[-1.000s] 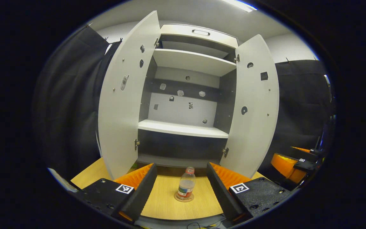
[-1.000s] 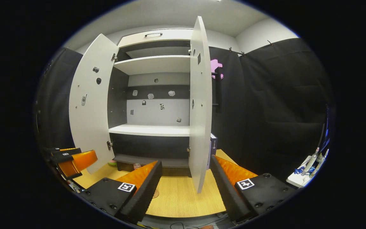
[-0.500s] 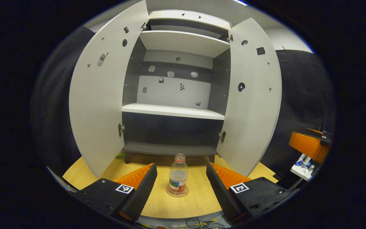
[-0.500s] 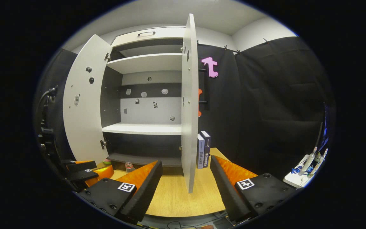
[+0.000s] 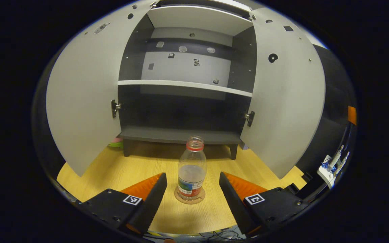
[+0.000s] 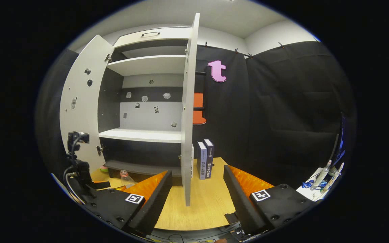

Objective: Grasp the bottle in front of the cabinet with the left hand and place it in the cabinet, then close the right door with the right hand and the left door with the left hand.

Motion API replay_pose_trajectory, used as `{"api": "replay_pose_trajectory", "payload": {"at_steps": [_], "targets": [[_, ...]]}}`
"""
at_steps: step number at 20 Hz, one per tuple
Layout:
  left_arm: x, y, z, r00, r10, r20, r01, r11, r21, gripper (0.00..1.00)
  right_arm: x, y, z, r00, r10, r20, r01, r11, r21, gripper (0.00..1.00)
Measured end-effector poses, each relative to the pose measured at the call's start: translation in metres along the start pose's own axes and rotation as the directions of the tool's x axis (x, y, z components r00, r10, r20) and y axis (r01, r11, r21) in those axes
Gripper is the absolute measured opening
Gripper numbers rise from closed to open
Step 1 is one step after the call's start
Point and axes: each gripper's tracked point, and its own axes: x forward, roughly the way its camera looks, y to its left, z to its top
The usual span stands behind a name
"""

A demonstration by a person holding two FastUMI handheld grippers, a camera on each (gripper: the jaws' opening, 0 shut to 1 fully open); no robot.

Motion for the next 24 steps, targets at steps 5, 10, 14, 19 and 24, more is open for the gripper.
{"api": "replay_pose_trajectory", "payload": {"at_steps": [5,10,14,19,24], "targets": [[0.037,0.005,-0.028,0.999,0.003,-0.051,-0.003,1.000,0.004,0.95,0.004,-0.015,-0.001,0.999,-0.028,-0.018,0.028,1.000,0.006,0.93],[0.066,0.007,-0.039,0.998,0.022,-0.062,-0.020,0.999,0.037,0.96,0.004,-0.027,-0.006,0.997,-0.058,-0.043,0.058,0.998,0.005,1.00],[0.081,0.006,-0.048,0.996,0.026,-0.085,-0.020,0.997,0.078,0.95,0.007,-0.034,-0.007,0.996,-0.072,-0.056,0.072,0.997,-0.001,1.00],[0.072,-0.004,-0.038,0.995,0.005,-0.097,0.001,0.998,0.064,0.76,0.015,-0.034,-0.002,0.997,-0.055,-0.058,0.055,0.998,-0.012,1.00],[0.045,-0.004,0.006,0.998,0.004,-0.057,-0.001,0.999,0.054,0.76,0.021,-0.029,0.008,0.999,-0.015,-0.037,0.014,1.000,-0.022,1.00]]}}
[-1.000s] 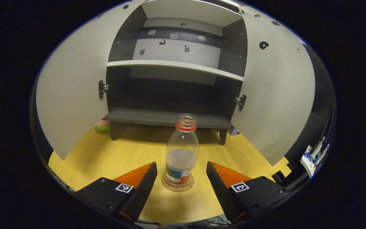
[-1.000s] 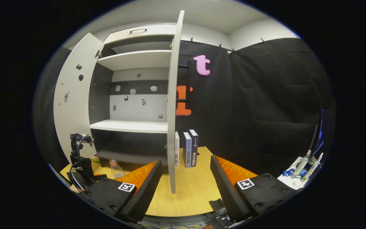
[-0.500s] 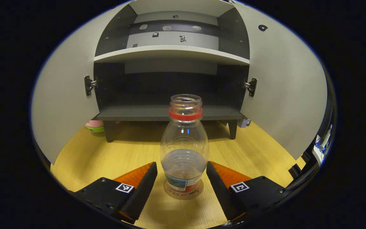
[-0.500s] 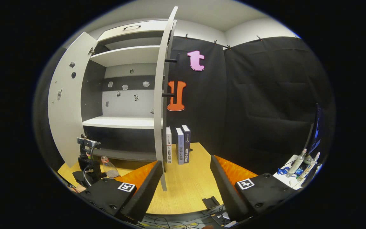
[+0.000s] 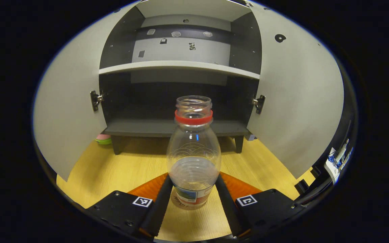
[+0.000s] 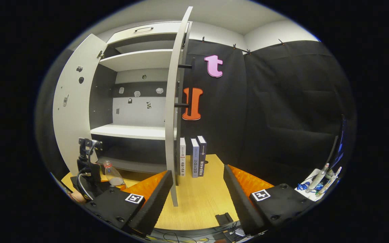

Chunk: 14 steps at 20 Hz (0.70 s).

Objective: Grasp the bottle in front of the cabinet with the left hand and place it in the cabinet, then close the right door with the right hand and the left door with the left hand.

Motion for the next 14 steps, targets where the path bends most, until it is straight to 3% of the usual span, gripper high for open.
{"api": "replay_pose_trajectory", "payload": {"at_steps": [4,9,14], "targets": [[-0.023,0.001,0.055,0.999,0.005,0.044,-0.006,1.000,0.015,0.76,0.002,0.000,0.003,0.999,0.031,0.007,-0.031,0.999,0.007,0.99],[-0.037,-0.009,0.133,0.994,-0.035,0.101,0.036,0.999,-0.009,0.76,0.006,-0.009,0.005,0.998,0.063,0.002,-0.063,0.998,0.018,0.99],[-0.031,-0.005,0.216,0.983,-0.047,0.177,0.046,0.999,0.006,0.76,0.011,-0.034,0.017,0.998,0.053,0.033,-0.054,0.999,0.005,1.00]]}}
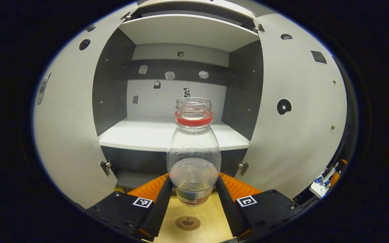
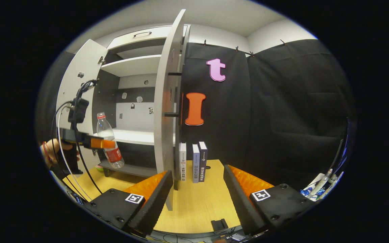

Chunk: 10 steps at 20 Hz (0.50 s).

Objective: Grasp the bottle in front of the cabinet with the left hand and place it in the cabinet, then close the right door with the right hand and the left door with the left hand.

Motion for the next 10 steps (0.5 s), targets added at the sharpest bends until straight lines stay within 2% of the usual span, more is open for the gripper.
{"api": "replay_pose_trajectory", "payload": {"at_steps": [5,10], "targets": [[0.027,0.000,0.060,0.999,0.007,0.053,-0.009,0.999,0.034,0.76,0.004,-0.020,0.005,1.000,-0.007,0.012,0.007,1.000,0.023,1.00],[0.073,-0.002,0.094,0.999,-0.007,0.047,0.007,1.000,0.017,0.76,0.009,-0.039,0.008,0.999,-0.028,0.017,0.028,0.999,0.029,1.00]]}}
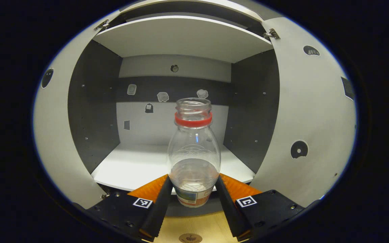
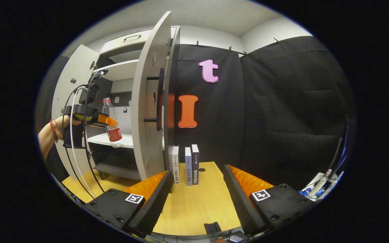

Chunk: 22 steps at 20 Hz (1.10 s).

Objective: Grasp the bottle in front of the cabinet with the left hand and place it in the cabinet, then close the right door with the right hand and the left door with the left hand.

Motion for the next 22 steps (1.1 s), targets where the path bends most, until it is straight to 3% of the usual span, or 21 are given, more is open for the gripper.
{"api": "replay_pose_trajectory", "payload": {"at_steps": [4,9,17,20,21,22], "targets": [[0.035,0.002,0.018,1.000,0.011,-0.010,-0.010,0.999,0.040,0.76,0.005,-0.015,0.002,0.999,-0.033,0.005,0.033,0.999,0.005,1.00],[0.072,-0.002,0.010,0.997,0.004,-0.078,0.001,0.998,0.063,0.76,0.012,-0.025,-0.001,0.998,-0.060,-0.005,0.060,0.998,0.022,1.00],[0.086,-0.002,0.011,0.997,0.018,-0.072,-0.011,0.996,0.088,0.78,0.019,-0.028,-0.010,0.995,-0.090,-0.033,0.091,0.996,0.027,1.00],[0.081,0.001,0.014,0.998,0.021,-0.056,-0.016,0.997,0.080,0.88,0.021,-0.026,-0.010,0.995,-0.091,-0.030,0.091,0.996,0.024,1.00],[0.077,0.002,0.015,0.998,0.024,-0.050,-0.020,0.997,0.081,0.90,0.021,-0.025,-0.011,0.995,-0.090,-0.032,0.090,0.996,0.023,0.93],[0.073,0.003,0.017,0.999,0.031,-0.042,-0.028,0.996,0.086,0.93,0.021,-0.023,-0.012,0.996,-0.087,-0.035,0.088,0.996,0.024,0.93]]}}
